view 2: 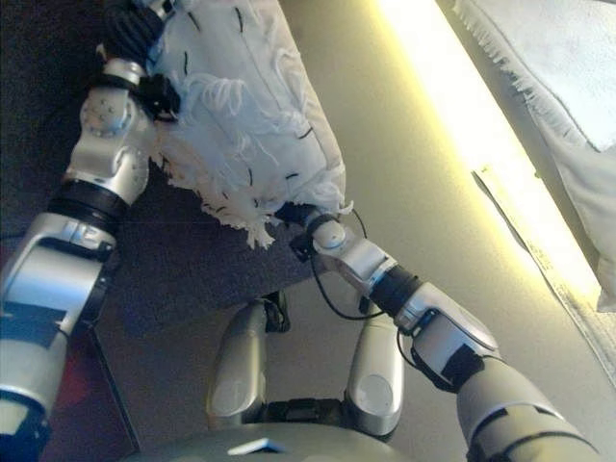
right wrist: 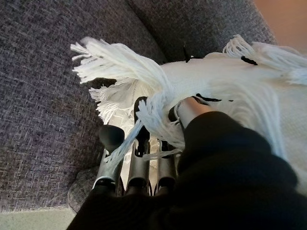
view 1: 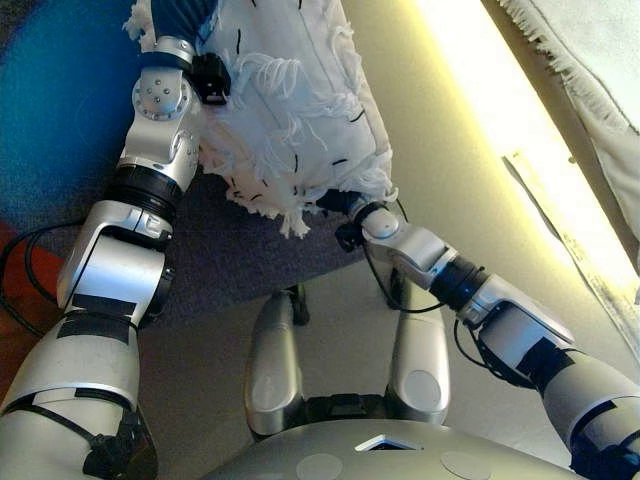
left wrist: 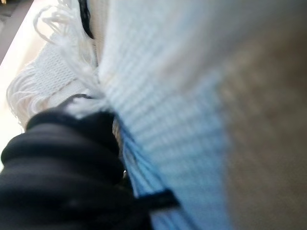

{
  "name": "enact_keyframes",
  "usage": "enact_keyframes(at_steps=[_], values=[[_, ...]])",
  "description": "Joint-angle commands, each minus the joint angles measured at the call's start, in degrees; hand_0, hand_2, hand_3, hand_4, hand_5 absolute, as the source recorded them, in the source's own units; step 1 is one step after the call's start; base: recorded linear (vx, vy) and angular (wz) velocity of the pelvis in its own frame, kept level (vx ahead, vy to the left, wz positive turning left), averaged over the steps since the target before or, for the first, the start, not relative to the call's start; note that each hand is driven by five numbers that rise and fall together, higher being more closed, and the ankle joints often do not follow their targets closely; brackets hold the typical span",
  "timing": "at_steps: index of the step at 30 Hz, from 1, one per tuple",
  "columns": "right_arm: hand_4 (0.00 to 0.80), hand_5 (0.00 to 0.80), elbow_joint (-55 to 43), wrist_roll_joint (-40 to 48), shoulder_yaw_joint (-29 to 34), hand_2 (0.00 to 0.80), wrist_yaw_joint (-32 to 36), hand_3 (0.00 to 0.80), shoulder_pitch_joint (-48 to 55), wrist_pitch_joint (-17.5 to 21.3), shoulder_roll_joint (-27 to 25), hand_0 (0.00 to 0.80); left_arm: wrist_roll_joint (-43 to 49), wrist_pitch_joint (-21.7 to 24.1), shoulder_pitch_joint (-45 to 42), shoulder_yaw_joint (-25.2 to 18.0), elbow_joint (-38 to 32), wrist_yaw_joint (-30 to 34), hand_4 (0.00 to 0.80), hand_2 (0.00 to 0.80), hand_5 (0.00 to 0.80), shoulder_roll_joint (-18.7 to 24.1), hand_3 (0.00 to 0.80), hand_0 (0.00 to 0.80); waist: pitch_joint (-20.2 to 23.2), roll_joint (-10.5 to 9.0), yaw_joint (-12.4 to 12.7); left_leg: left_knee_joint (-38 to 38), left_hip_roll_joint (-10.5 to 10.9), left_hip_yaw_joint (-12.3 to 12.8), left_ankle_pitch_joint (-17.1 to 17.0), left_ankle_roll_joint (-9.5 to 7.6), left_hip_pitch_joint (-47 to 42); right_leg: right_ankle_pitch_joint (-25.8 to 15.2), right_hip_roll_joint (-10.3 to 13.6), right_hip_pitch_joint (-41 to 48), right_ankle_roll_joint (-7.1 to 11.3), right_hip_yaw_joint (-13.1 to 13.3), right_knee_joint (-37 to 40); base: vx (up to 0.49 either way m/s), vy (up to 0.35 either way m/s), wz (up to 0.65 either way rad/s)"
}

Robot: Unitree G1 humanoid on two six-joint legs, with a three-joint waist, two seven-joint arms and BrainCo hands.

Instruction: Pick up the cushion and take it to the sofa

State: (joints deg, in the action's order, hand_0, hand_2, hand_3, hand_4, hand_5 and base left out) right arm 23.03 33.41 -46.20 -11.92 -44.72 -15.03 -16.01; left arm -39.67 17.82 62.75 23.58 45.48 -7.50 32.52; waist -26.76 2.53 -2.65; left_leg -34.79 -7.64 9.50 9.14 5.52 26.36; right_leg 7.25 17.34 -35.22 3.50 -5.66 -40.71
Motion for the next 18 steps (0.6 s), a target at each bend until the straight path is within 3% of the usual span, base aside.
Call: enact_keyframes(at_steps=[1, 7, 18], values=[[0.8, 0.8, -2.0, -1.59, 1.39, 0.8, 0.31, 0.8, -6.29, 3.82, 7.39, 0.8, -4.4, 3.3, 8.85, 1.4, -3.41, 0.72, 0.8, 0.8, 0.8, -4.56, 0.8, 0.8, 0.31, 1.56, -0.87, 1.04, -2.12, -0.28, 1.6, 2.54, -0.52, -0.41, 2.76, 4.75, 4.83, 3.01, 6.25, 0.0, 0.0, 0.0], [0.8, 0.8, -4.49, -1.93, 3.01, 0.8, -0.33, 0.8, -6.74, 4.17, 6.07, 0.8, -7.26, 5.96, 8.28, -0.42, 0.79, 0.64, 0.8, 0.8, 0.8, -5.14, 0.8, 0.8, -0.92, 0.4, -1.28, -0.03, -3.14, -0.68, 1.52, 2.84, 0.87, -0.66, 2.26, 3.47, 4.74, 3.27, 5.52, -0.013, -0.026, 0.0], [0.8, 0.8, -9.25, -2.18, 7.4, 0.8, -0.21, 0.8, -7.36, 5.91, 3.45, 0.8, -4.63, 4.01, 6.84, -2.46, 6.24, -3.16, 0.8, 0.8, 0.8, -4.72, 0.8, 0.8, -1.07, -0.91, -1.31, 0.38, -3.62, -0.77, 0.84, 2.75, 0.3, -1.03, 2.1, 4.63, 4.67, 2.19, 6.45, -0.004, -0.018, 0.0]])
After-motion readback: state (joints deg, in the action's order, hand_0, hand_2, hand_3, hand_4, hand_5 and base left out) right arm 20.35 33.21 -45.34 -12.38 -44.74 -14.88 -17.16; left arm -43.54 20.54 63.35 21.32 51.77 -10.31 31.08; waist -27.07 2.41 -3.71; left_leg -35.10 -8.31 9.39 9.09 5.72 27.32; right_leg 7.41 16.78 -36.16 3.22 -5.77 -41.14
